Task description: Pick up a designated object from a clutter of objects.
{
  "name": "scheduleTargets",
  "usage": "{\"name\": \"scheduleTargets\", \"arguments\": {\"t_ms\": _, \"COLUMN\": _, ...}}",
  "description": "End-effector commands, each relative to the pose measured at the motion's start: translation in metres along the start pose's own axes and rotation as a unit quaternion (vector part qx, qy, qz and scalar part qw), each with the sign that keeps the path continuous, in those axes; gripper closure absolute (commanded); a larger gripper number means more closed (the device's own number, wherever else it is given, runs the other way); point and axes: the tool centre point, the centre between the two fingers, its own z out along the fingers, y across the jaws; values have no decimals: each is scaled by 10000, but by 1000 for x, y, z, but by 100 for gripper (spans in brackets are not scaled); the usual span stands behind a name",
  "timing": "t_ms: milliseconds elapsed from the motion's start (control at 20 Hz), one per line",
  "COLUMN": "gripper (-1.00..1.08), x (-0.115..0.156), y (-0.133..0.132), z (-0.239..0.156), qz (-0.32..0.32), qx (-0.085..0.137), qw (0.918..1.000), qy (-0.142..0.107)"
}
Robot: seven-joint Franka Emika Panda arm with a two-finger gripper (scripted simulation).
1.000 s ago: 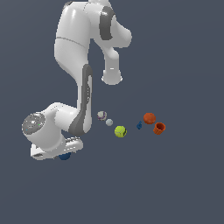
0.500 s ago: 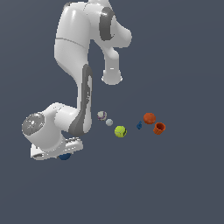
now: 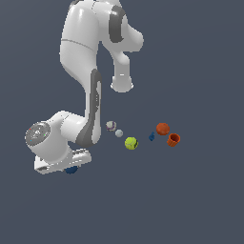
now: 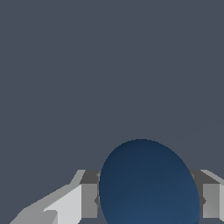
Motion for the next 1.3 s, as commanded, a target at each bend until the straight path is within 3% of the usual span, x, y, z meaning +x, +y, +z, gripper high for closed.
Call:
{"name": "scheduleTargets", "arguments": {"t_ms": 0, "gripper": 108, "x": 0, "y": -5, "z": -4, "qz": -3, "qx": -4, "qw": 10000, "qy": 7}}
{"name": "scheduleTargets", "arguments": {"t_ms": 550, "gripper": 108, "x": -9, "y": -55, "z": -41, "qz": -4, "qx": -2, "qw": 10000, "qy": 8}}
{"name": "scheduleTargets", "arguments": {"t_ms": 1250, "gripper": 108, "x": -29, "y": -178, "z": -132, "qz": -7, "qx": -6, "qw": 10000, "qy": 8}}
